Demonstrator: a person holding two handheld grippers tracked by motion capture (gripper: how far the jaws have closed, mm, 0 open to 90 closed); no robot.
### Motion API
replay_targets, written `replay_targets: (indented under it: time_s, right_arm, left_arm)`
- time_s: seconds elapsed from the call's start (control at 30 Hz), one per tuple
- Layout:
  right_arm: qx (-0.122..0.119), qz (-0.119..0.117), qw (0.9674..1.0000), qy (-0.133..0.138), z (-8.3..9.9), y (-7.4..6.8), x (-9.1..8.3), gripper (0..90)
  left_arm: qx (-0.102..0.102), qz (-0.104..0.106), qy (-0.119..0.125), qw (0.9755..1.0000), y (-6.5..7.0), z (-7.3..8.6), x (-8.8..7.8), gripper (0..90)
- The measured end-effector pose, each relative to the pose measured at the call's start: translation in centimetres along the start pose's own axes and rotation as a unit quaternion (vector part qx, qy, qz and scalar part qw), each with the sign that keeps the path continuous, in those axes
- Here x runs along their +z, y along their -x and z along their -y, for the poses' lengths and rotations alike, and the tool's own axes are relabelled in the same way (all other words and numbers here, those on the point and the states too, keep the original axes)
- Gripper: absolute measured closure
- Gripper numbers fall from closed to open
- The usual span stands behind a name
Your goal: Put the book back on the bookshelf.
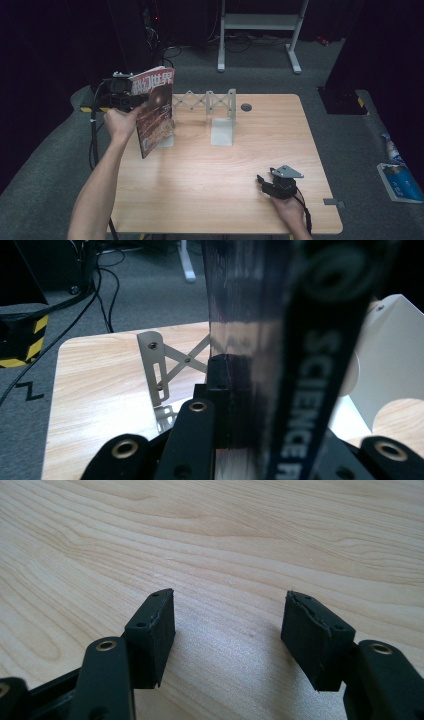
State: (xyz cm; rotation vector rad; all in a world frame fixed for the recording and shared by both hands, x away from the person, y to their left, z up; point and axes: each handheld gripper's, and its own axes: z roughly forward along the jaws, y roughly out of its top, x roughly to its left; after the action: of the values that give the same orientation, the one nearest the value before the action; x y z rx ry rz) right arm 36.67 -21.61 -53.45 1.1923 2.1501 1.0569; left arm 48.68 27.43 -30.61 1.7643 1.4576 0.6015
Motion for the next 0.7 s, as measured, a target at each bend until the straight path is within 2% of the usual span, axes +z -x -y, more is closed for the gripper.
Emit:
replay_targets:
  time_s: [0.23, 0.7]
  right_arm:
    - [0.001, 0.000, 1.0000, 0.000, 0.0, 0.0, 0.0, 38.3]
    - [0.002, 0.000, 1.0000, -0.001, 0.0, 0.0, 0.0, 38.3]
  left_arm:
    - [-0.012, 0.001, 0.020, 0.9997, -0.4, 1.1, 0.8, 83.6]
    - [-0.007, -0.005, 0.066, 0.9978, 0.0, 3.1, 1.6, 83.6]
